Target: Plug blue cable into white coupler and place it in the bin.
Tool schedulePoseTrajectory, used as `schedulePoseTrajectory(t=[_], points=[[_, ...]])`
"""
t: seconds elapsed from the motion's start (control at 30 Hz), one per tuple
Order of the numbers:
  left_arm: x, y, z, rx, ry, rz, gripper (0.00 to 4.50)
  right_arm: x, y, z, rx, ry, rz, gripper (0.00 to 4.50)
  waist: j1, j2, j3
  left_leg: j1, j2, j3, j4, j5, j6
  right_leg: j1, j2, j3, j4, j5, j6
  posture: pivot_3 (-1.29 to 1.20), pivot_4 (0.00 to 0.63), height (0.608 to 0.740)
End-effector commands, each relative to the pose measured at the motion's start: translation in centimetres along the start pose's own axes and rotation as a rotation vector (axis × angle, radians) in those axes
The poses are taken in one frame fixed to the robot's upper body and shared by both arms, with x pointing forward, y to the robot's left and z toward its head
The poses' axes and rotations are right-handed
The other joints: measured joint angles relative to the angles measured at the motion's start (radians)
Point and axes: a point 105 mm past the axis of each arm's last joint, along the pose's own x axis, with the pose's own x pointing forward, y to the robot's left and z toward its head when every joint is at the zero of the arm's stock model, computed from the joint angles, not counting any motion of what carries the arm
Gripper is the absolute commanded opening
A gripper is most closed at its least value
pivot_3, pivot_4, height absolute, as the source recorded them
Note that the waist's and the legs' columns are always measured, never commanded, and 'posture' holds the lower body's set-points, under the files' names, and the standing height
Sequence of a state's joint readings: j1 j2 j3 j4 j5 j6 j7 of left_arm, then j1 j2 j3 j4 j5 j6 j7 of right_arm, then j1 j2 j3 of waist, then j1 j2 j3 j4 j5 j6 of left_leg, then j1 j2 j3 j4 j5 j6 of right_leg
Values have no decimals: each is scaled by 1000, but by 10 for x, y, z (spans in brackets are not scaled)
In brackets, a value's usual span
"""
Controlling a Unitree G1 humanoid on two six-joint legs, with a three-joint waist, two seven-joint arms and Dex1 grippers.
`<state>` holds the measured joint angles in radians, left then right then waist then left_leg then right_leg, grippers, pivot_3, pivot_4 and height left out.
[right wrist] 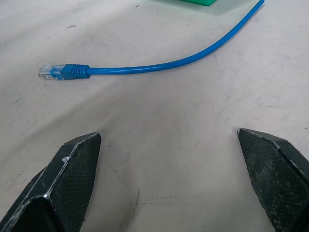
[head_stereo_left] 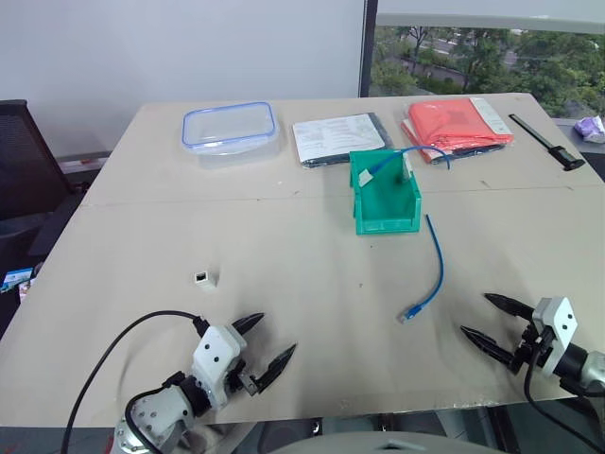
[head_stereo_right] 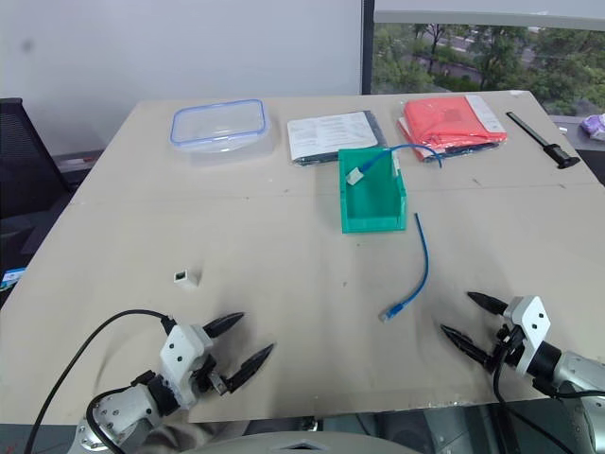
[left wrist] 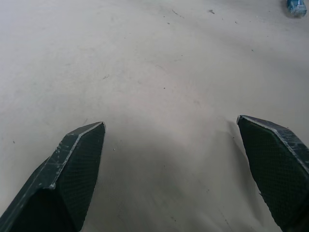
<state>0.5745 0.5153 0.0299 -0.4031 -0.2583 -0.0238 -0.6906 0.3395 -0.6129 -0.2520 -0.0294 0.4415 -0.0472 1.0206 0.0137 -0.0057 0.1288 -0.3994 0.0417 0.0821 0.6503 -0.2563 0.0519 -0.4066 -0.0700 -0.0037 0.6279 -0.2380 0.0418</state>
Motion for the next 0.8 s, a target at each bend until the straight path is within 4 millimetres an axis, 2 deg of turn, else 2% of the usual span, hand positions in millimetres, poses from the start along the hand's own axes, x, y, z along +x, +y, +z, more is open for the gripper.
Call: schedulePoseTrajectory(t=[0.03,0.1,0.23,0.37,0.53,0.63,0.8], points=[[-3,-5,-15,-43,67,-15,4500,-5,-4,-2,-12,32,2,4447,0,0,0,0,0,0,0,0,0,0,0,0,0,0,0,0,150,740],[-1,-4,-13,-26,64,-26,4500,-6,-6,-1,-38,50,23,4447,0,0,0,0,0,0,0,0,1,0,0,0,0,0,0,0,150,740],[7,5,6,26,22,-63,4500,2,-8,20,-100,35,106,4447,2,1,1,0,-1,0,0,1,2,0,0,-1,0,0,0,0,150,740],[12,7,26,162,33,-198,4500,15,-8,35,-202,79,203,4447,0,-2,5,0,0,-1,1,1,2,0,2,-2,2,0,0,0,150,740],[15,-1,64,245,1,-396,4500,34,7,55,-341,135,390,4447,0,-5,9,-2,0,0,1,1,2,-1,6,-1,2,1,-1,0,150,740],[11,-14,90,281,-28,-553,4500,50,21,69,-427,153,537,4447,-1,-6,11,-4,0,0,1,1,2,-1,6,-1,0,1,0,0,150,740],[6,-26,109,278,-27,-669,4500,64,32,72,-470,198,672,4447,0,-8,17,-4,0,0,1,1,2,-1,7,-1,0,1,0,0,150,740]])
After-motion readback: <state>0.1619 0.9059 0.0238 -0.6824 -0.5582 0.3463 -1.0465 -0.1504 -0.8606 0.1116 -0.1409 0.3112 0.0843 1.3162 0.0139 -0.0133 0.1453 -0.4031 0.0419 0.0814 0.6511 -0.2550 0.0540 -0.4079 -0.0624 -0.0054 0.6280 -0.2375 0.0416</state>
